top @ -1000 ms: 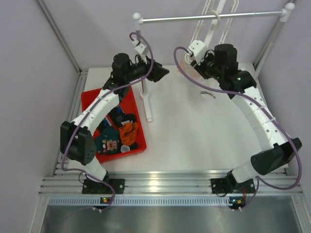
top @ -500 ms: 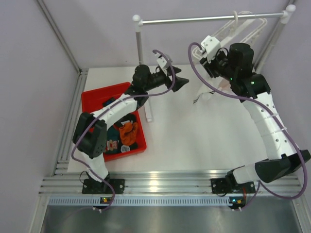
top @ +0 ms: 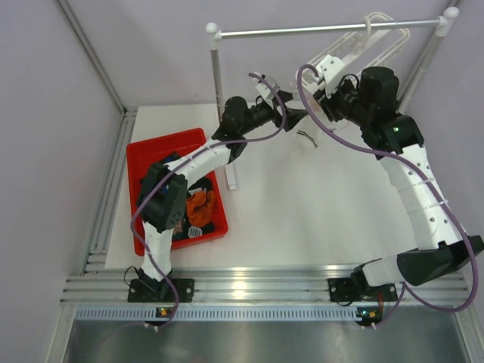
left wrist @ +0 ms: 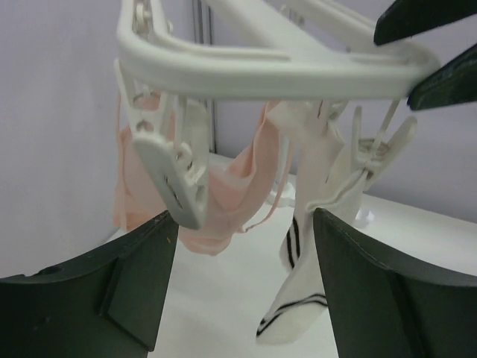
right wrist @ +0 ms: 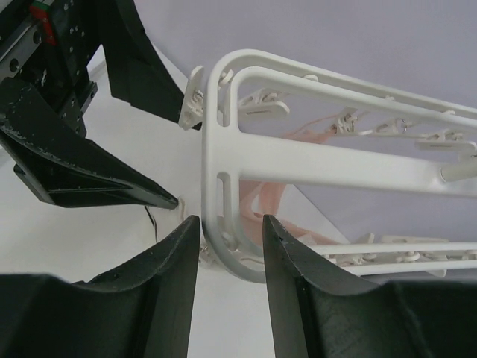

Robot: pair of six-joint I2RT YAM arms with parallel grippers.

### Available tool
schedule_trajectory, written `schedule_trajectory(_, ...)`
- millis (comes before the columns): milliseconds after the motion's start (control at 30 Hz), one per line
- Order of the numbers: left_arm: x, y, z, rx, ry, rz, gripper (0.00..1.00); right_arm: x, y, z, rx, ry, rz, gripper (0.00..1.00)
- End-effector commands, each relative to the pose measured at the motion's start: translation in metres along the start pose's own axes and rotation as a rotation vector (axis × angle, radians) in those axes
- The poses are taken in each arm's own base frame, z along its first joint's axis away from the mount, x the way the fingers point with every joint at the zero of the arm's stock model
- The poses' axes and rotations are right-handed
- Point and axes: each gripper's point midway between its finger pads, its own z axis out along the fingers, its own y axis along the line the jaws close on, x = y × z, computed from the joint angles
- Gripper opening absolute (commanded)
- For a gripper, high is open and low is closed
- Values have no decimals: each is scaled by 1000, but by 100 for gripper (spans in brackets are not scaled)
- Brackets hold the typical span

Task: Clip the socks to the hanger
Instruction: Rotate the hanger at the clothesline.

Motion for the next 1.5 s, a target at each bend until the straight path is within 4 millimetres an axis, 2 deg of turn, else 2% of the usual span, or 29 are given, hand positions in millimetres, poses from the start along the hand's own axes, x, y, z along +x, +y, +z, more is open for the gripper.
schedule_trajectory(0,-47,-1,16,14,-152,82,78,-8,-8,-12,18,-36,15,39)
schedule_trajectory(33,-57,-1,20,10,-176,95,77,-8,-9,-13,19,-38,16,39)
schedule_trajectory(67,-53,3,23,0,-176,93,77,-8,-8,-12,16,-36,16,39)
schedule_trajectory(133,-63,8,28,-20,-201,100,73,-7,-10,-13,19,-35,17,39)
schedule_trajectory(333,-53,10,28,-11,-176,104,45,-4,-15,-13,30,-28,29,39)
schedule_trajectory(400,-52,6,24,10,-165,107,40,-2,-18,-13,36,-27,35,39)
schedule_trajectory(433,-44,6,21,15,-146,99,34,0,-18,-13,37,-25,36,39)
schedule_trajectory(500,-47,4,17,24,-141,101,23,3,-20,-11,40,-22,34,38)
schedule_trajectory(533,-43,6,14,16,-129,92,15,3,-21,-11,40,-29,30,38)
schedule_trajectory(567,-52,8,10,8,-137,94,3,5,-22,-9,42,-28,25,38)
schedule_trajectory(600,-54,7,8,8,-137,91,1,3,-23,-9,42,-39,19,38)
schedule_trajectory(733,-74,6,-5,-10,-139,103,0,-1,-21,-1,22,-67,9,37)
schedule_trajectory(833,-79,11,-15,-39,-126,112,0,-5,-21,3,8,-85,11,38)
schedule_trajectory(867,-87,11,-19,-49,-124,124,0,-8,-22,5,5,-94,7,38)
schedule_trajectory(933,-85,11,-27,-57,-105,129,0,-17,-22,5,-1,-124,5,38)
schedule_trajectory(967,-96,9,-33,-60,-111,155,0,-19,-23,8,-7,-135,4,38)
schedule_trajectory(1033,-103,1,-43,-58,-102,187,0,-26,-22,11,-21,-167,-1,39)
schedule_trajectory(1100,-96,-3,-49,-50,-64,210,0,-36,-26,12,-14,-212,-15,39)
schedule_trajectory(1133,-104,-9,-53,-41,-65,237,0,-39,-26,12,-17,-230,-19,40)
schedule_trajectory(1333,-85,-33,-54,35,1,357,0,-50,-40,8,4,-296,47,45)
schedule_trajectory(1400,-83,-41,-50,93,20,398,1,-52,-45,-4,-2,-325,103,48)
schedule_trajectory(1433,-67,-40,-49,114,72,405,3,-50,-46,-7,-7,-329,122,53)
schedule_trajectory(1467,-64,-40,-48,124,88,407,5,-52,-52,-19,12,-341,157,55)
